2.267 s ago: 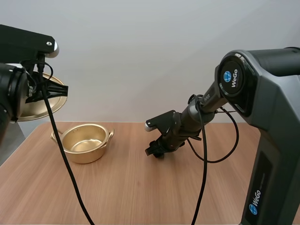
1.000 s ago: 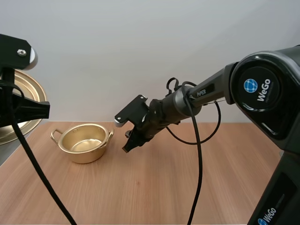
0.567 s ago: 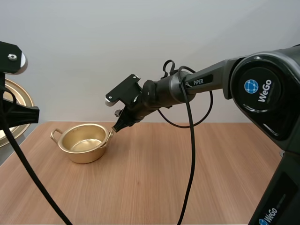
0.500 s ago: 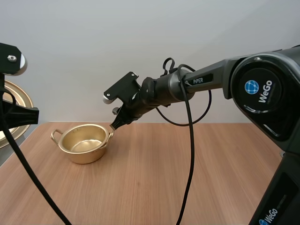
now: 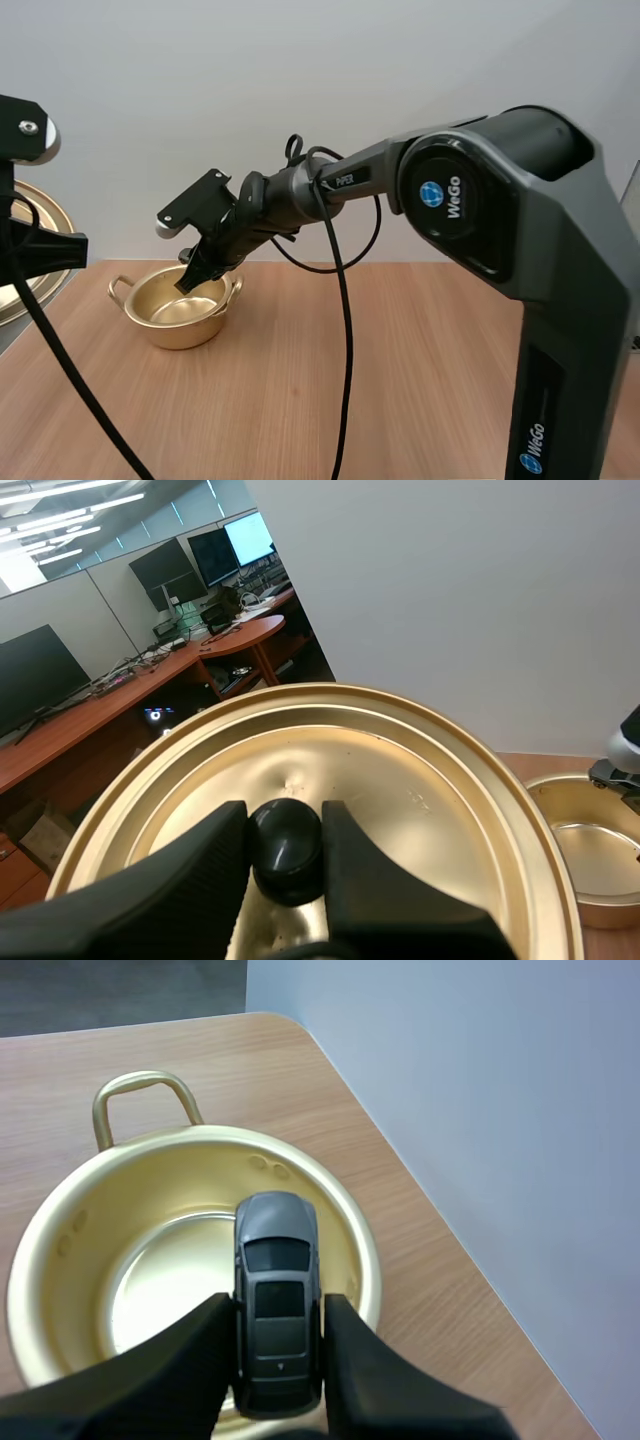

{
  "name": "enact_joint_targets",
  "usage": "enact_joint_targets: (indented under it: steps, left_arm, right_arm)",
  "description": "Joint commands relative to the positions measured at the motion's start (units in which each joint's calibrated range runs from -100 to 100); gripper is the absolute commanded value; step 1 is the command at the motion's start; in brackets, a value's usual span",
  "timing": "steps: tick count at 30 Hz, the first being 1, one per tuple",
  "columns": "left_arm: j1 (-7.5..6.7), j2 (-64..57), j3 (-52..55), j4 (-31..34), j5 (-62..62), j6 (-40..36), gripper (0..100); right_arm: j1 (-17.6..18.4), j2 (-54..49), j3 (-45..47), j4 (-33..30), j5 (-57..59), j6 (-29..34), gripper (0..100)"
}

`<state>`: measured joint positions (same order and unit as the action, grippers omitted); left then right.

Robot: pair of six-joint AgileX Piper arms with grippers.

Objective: Open the pot, put the car inside, and close it

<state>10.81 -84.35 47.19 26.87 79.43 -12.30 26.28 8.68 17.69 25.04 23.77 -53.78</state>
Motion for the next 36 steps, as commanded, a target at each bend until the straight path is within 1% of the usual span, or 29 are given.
enact_joint_targets:
  steps: [1,5,10,18,27,30,31,32,33,35,36]
  left_arm:
    - [0.07,-0.05,-0.1,0.02,0.06,0.06,0]
    - [0.43,-0.05,-0.1,0.02,0.06,0.08,0]
    - [0.43,-0.05,-0.1,0.02,0.06,0.08,0]
    - [0.45,-0.05,-0.1,0.02,-0.73,0.08,0]
    - [0.45,-0.05,-0.1,0.02,-0.86,0.08,0]
    - [0.45,-0.05,-0.1,0.02,-0.86,0.08,0]
    - [0.45,-0.05,-0.1,0.02,-0.86,0.08,0]
    - [0.45,-0.05,-0.1,0.02,-0.86,0.08,0]
    - [0.45,-0.05,-0.1,0.02,-0.86,0.08,0]
    - [0.45,-0.05,-0.1,0.02,-0.86,0.08,0]
    - [0.45,-0.05,-0.1,0.02,-0.86,0.08,0]
  right_arm:
    - [0.17,2.44,-2.86,0.0,1.54,-0.01,0]
    - [0.27,5.75,-6.93,1.1,4.8,-0.01,0]
    - [0.27,8.17,-9.37,1.87,6.6,-0.01,0]
    - [1.01,10.62,-9.66,2.95,11.3,-0.01,0]
    - [1.11,10.62,-9.66,4.21,10.5,0.12,0]
    - [1.11,10.62,-9.66,5.57,9.71,1.73,0]
    - [1.11,10.62,-9.66,5.57,9.32,2.5,5]
    - [1.11,10.62,-9.66,5.57,8.96,2.72,18]
    - [1.11,10.62,-9.66,5.57,8.77,2.72,35]
    - [1.11,10.62,-9.66,4.64,8.77,2.72,78]
    - [1.11,10.62,-9.66,4.09,9.0,2.72,96]
